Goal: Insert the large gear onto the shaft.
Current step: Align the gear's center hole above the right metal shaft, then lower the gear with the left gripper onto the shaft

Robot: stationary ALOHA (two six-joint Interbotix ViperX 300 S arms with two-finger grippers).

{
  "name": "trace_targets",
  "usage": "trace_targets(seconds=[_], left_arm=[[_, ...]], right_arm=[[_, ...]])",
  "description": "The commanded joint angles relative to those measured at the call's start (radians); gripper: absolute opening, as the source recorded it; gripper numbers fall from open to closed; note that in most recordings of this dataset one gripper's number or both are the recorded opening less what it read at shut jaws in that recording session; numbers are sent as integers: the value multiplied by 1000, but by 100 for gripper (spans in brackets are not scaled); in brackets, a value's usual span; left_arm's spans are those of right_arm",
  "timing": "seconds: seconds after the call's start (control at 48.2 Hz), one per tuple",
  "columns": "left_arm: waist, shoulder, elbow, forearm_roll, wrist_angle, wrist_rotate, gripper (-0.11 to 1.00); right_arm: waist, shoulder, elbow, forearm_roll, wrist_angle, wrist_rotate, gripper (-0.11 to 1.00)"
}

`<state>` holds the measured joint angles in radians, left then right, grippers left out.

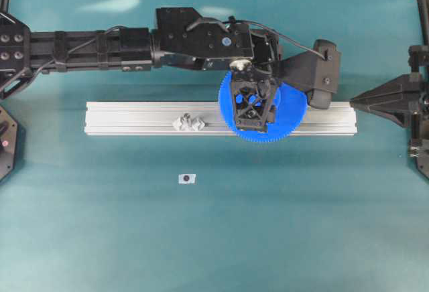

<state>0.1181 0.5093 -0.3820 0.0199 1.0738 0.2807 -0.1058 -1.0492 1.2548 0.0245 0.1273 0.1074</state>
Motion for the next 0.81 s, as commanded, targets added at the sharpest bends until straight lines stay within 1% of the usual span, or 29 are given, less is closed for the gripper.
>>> trace_targets(seconds=[0.0,0.207,0.352,0.622,0.788], left_arm=[[-11,-29,-44,3,6,0,81],[-17,-31,-87,3,55,0,81],[-15,-34,-117,3,69,2,81],[-17,0,-78,3,83,2,81],[-12,8,-64,3,60,3,80]], right_arm=[[-2,6,-9,0,-5,9,2],[-3,6,-12,2,-3,9,2],[-3,5,-12,0,-3,9,2],[-3,5,-12,2,-5,9,2],[-2,3,-12,0,-5,9,2]])
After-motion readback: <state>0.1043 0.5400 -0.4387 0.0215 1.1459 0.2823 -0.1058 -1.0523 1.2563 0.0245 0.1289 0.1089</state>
